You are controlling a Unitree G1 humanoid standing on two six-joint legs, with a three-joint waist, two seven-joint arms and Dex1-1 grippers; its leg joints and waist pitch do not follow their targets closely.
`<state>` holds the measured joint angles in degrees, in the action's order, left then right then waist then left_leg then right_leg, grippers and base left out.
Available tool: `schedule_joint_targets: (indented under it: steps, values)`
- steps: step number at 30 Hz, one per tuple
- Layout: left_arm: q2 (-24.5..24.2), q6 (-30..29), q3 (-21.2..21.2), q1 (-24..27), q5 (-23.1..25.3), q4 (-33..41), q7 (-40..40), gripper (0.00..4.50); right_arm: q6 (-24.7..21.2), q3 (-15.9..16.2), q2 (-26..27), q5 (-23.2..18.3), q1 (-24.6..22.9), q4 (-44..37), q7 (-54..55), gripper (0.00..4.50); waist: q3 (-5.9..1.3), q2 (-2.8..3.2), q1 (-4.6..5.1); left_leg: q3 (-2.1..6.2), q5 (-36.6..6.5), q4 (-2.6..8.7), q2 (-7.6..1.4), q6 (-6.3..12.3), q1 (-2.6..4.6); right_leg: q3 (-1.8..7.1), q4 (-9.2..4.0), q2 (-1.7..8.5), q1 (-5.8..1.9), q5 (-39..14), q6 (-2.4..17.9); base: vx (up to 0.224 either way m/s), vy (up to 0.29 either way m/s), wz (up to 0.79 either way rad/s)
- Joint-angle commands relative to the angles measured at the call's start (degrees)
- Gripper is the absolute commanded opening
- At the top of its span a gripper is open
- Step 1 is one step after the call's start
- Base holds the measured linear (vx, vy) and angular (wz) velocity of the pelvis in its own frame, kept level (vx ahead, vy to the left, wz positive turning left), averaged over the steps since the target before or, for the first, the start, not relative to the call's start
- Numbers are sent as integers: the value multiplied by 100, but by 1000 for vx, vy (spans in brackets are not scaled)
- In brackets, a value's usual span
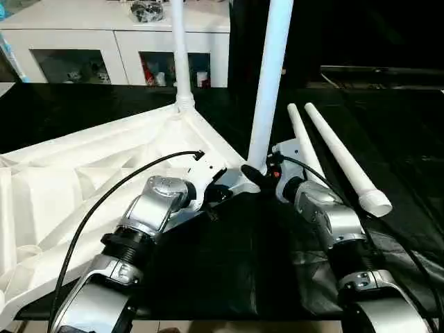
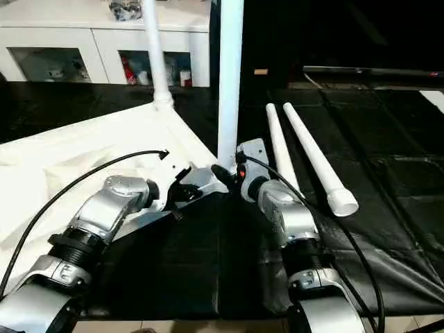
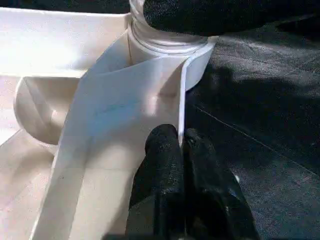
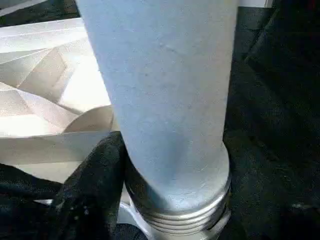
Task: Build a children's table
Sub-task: Rotate leg to tighten
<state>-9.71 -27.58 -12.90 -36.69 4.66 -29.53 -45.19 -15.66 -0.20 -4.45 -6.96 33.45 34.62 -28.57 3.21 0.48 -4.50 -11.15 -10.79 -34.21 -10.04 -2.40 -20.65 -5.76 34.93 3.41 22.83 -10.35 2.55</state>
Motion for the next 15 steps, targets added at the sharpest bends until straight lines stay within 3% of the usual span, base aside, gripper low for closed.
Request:
schedule_joint_targets:
  steps: [1, 5, 6, 8, 12, 15]
  values:
    - [182, 210, -92, -254, -82, 285, 179, 0, -126, 511, 526, -90, -109, 81, -469, 342, -395, -14, -16, 192, -806, 352, -335, 348, 32, 375, -515, 599, -328, -1457, 902, 0, 0, 0]
    - [-71, 423, -114, -179, -28, 262, -53, 0, -45, 532, 291, -123, -323, -273, -705, 373, -391, -9, -15, 200, -931, 369, -348, 280, 50, 387, -531, 599, -313, -1627, 826, 0, 0, 0]
    - [-140, 477, -118, -169, -33, 228, -142, 0, -36, 530, 185, -165, -417, -423, -836, 373, -392, 56, -24, 203, -929, 365, -347, 277, 50, 393, -519, 600, -313, -1546, 829, 0, 0, 0]
    - [-264, 603, -137, -147, -48, 193, -313, 0, -77, 527, 3, -250, -577, -684, -1049, 400, -408, 15, -36, 199, -874, 364, -357, 323, 43, 397, -493, 591, -331, -1289, 845, 0, 0, 0]
    - [-736, 1137, -226, -146, -26, -12, -955, 0, -130, 544, -756, -490, -1044, -1398, -1968, 418, -411, 21, -62, 195, -835, 349, -339, 433, 13, 387, -494, 578, -351, -1154, 811, 0, 0, 0]
    - [-924, 1333, -294, -157, -57, -83, -1235, 0, -128, 532, -1030, -536, -1151, -1573, -2298, 441, -407, 34, -65, 199, -893, 345, -344, 428, 15, 372, -517, 588, -332, -1320, 828, 0, 0, 0]
